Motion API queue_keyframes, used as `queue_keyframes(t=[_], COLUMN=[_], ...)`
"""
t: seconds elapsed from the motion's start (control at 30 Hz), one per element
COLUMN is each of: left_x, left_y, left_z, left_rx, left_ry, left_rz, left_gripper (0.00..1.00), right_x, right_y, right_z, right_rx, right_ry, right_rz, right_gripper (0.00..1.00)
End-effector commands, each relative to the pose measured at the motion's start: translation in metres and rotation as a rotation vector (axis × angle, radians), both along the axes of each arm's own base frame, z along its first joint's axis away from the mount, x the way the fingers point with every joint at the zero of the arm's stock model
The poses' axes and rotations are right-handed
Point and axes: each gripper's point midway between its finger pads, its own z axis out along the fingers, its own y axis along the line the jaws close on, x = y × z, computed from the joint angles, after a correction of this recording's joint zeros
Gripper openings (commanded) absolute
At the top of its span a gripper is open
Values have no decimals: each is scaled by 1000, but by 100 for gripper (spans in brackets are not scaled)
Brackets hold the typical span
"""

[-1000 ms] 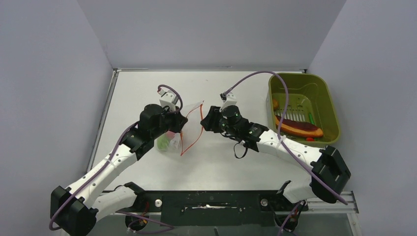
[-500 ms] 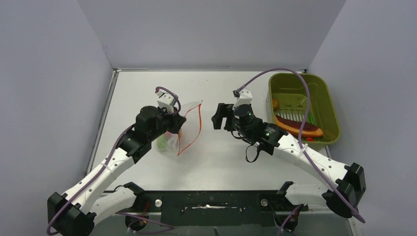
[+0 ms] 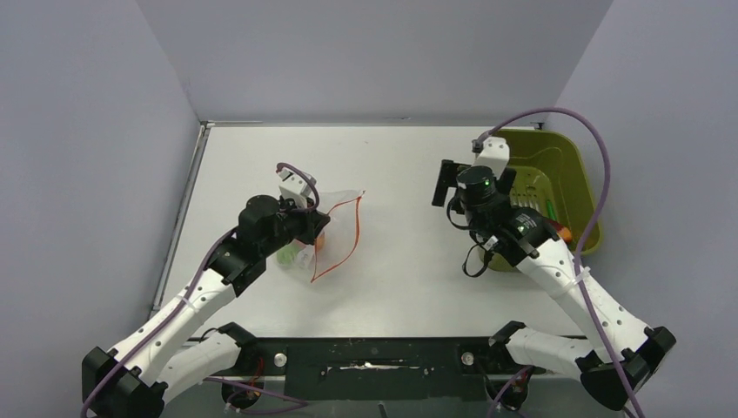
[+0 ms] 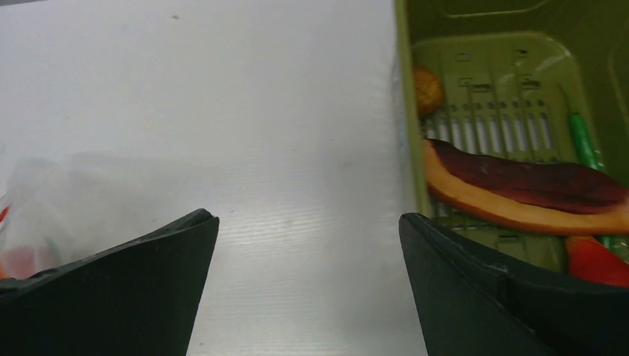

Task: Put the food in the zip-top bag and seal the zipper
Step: Pick up the fake fruit from the bin.

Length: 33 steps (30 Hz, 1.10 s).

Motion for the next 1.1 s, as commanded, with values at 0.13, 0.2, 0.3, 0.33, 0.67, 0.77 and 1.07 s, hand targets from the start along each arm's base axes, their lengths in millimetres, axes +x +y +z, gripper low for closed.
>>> queue_keyframes(t=[0.13, 0.2, 0.3, 0.33, 0.67, 0.77, 1.07], left_x=[-4, -5, -7, -8, -6, -2, 2], left_y=[-9, -10, -11, -12, -11, -8, -2], left_z=[32, 32, 32, 32, 33, 29, 21], left_rx=[-74, -81, -90, -93, -102, -96, -65], left_ry=[-104, -106, -104, -104, -115, -112, -122], left_rz=[-57, -62, -74, -78, -63, -38, -4], left_gripper=[0, 0, 0, 0, 0, 0, 0], right_x=[11, 14, 18, 19, 28, 27, 31], right_y=[-103, -122, -139, -144, -186, -186, -204], right_z=[14, 8, 2, 1, -31, -48, -86], right_rx=[-94, -107, -136, -142, -75, -49, 11], right_ry=[26, 56, 71, 77, 182, 215, 308], right_rz=[-240, -264, -274, -278, -287, -273, -351], right_gripper=[99, 93, 78, 73, 59, 61, 74])
